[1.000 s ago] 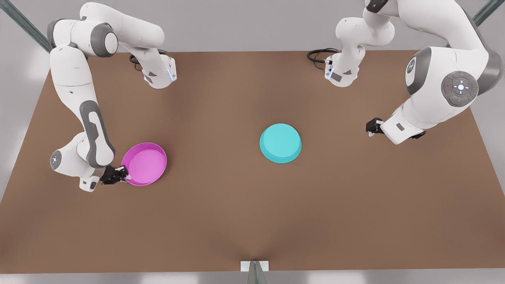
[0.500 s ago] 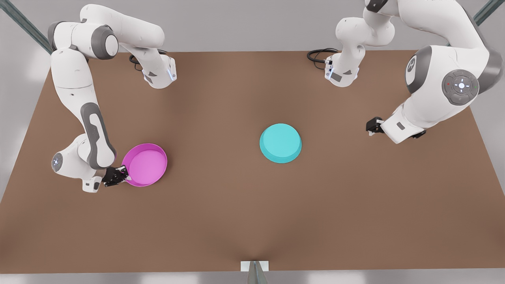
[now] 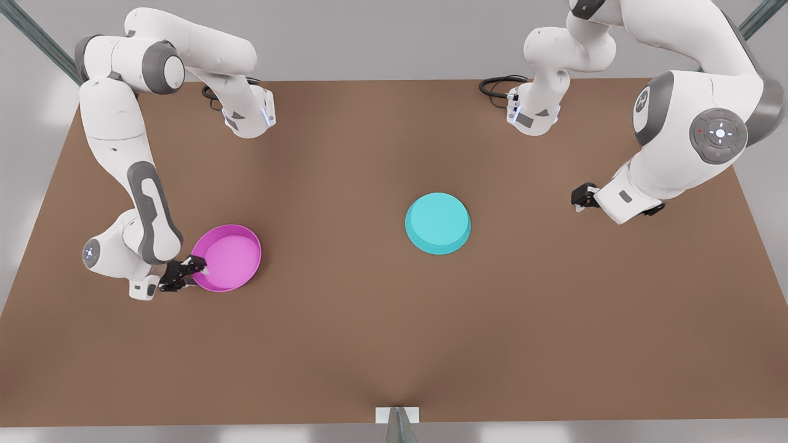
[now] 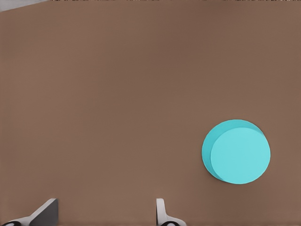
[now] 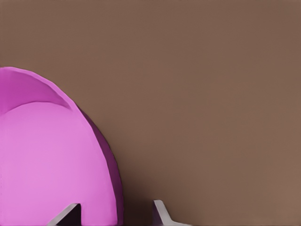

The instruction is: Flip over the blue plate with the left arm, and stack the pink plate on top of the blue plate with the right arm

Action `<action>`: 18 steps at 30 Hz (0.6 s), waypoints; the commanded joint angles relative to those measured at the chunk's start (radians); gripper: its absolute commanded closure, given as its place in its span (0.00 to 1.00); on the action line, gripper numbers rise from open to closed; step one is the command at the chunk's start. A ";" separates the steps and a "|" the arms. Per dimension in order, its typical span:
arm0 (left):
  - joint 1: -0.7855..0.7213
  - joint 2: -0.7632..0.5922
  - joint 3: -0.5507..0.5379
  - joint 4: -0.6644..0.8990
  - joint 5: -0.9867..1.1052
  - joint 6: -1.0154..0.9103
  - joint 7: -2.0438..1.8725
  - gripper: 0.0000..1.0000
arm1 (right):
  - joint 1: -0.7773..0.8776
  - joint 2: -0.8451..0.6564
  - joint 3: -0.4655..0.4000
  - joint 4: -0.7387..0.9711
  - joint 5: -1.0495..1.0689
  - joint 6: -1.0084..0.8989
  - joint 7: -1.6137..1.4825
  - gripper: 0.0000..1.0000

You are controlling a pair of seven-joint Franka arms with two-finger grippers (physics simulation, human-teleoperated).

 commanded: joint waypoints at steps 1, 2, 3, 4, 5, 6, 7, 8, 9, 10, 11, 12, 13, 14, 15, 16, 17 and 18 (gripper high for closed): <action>0.000 0.000 0.000 0.000 -0.001 0.001 0.000 0.00 | 0.000 0.000 -0.002 0.001 0.014 -0.009 -0.009 0.07; 0.000 0.000 0.000 0.002 -0.001 0.001 0.000 0.00 | 0.000 0.002 0.000 0.001 0.014 -0.009 -0.009 0.07; 0.000 0.000 0.000 0.000 0.001 0.001 0.000 0.00 | 0.000 0.002 0.000 0.001 0.014 -0.011 -0.009 0.15; 0.000 0.000 0.000 0.002 0.001 0.001 0.000 0.00 | 0.002 0.003 0.000 0.001 0.014 -0.009 -0.011 0.28; 0.000 0.000 0.000 0.002 0.001 0.001 0.000 0.00 | 0.002 0.003 0.000 0.002 0.014 -0.009 -0.011 0.36; 0.000 0.000 0.000 0.002 0.001 0.001 0.000 0.00 | 0.000 0.003 0.000 0.002 0.014 -0.009 -0.011 0.43; 0.000 0.000 0.000 0.002 0.001 0.001 0.000 0.00 | 0.002 0.003 0.000 0.002 0.014 -0.009 -0.012 0.54; 0.000 0.000 0.000 0.002 0.001 0.001 0.000 0.00 | 0.000 0.003 0.000 0.004 0.014 -0.009 -0.014 0.59; 0.000 0.000 0.000 0.002 0.001 0.001 0.000 0.00 | 0.002 0.003 0.000 0.004 0.014 -0.009 -0.014 0.62; 0.000 0.000 0.000 0.002 0.001 0.001 0.000 0.00 | 0.002 0.003 0.000 0.004 0.014 -0.009 -0.017 0.70; 0.000 0.000 0.000 0.002 0.001 0.001 0.000 0.00 | 0.002 0.003 0.000 0.004 0.014 -0.009 -0.017 0.73; 0.000 0.001 0.000 0.002 0.001 0.001 0.000 0.00 | 0.000 0.005 0.000 0.004 0.014 -0.009 -0.016 0.73; 0.000 0.001 0.000 0.002 0.001 0.001 0.000 0.00 | 0.000 0.005 -0.002 0.007 0.014 -0.009 -0.016 0.73; 0.000 0.003 0.000 0.002 0.001 0.001 0.000 0.00 | 0.002 0.008 0.000 0.016 0.012 -0.011 -0.017 0.78; 0.000 0.003 0.000 0.000 0.001 0.001 0.000 0.00 | 0.002 0.009 0.000 0.016 0.012 -0.011 -0.017 0.78; 0.000 0.003 0.000 0.000 0.001 0.001 0.000 0.00 | 0.000 0.009 -0.002 0.016 0.012 -0.011 -0.019 0.79; 0.000 0.003 0.000 0.000 -0.001 0.001 0.000 0.00 | 0.002 0.009 -0.002 0.016 0.012 -0.011 -0.020 0.79; 0.000 0.003 0.000 0.000 -0.001 0.001 0.000 0.00 | 0.002 0.009 0.000 0.016 0.012 -0.011 -0.022 0.79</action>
